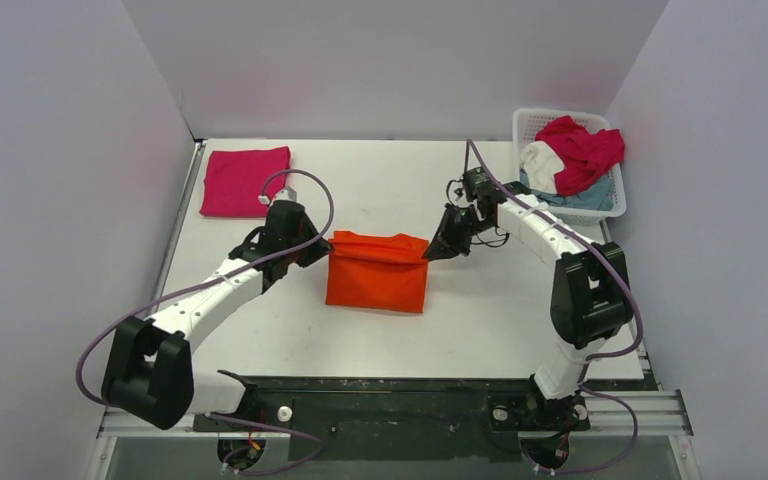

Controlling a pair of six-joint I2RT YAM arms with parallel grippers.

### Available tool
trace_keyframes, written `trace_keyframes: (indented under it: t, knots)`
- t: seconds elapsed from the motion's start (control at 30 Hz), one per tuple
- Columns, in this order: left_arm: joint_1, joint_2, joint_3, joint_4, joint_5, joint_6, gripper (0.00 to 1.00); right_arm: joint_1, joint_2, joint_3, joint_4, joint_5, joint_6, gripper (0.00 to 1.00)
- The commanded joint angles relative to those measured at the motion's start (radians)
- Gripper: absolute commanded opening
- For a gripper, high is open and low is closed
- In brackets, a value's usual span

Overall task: Fold and stack the t-shirts
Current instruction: Fold the long partially folded tshirt into a neat square

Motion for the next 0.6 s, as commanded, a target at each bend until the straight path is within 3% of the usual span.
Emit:
trace_keyframes:
  t: [0.0, 0.57]
  knots:
    - [0.026, 0.073, 0.057, 0.073, -0.025, 0.03, 0.0, -0.022, 0.047, 0.053, -0.023, 0.031, -0.02, 0.0]
    - [0.052, 0.301, 0.143, 0.147, -0.022, 0.066, 0.0, -0.053, 0.282, 0.222, 0.073, 0.062, -0.052, 0.0]
